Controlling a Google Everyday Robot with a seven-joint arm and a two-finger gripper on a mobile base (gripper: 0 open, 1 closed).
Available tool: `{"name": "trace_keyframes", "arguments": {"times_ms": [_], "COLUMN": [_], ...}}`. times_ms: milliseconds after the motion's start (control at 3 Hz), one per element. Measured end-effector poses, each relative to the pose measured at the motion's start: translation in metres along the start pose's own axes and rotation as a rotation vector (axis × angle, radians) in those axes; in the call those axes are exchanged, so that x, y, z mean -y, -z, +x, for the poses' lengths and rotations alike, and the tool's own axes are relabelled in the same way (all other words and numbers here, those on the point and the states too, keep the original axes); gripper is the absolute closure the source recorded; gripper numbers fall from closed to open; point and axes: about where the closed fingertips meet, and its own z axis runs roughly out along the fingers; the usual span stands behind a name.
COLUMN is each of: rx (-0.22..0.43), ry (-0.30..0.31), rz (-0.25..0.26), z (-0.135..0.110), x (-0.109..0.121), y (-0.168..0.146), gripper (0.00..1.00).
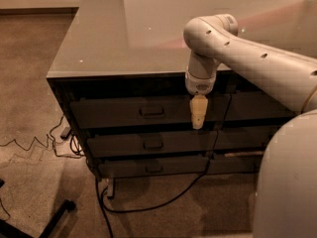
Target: Open top drawer
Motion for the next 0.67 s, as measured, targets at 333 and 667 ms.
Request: {"name": "trace_keyframes", "arguments": {"times_ms": [333,667], "rx": [-0.015,-0.022], "ry": [-0.05,-0.049], "rz": [-0.02,0.043], "z": [0.0144,0.0179], "x": [-0.0045,-0.014], "y": [-0.0138,-0.0099], "gripper": [0.0,0.0]}}
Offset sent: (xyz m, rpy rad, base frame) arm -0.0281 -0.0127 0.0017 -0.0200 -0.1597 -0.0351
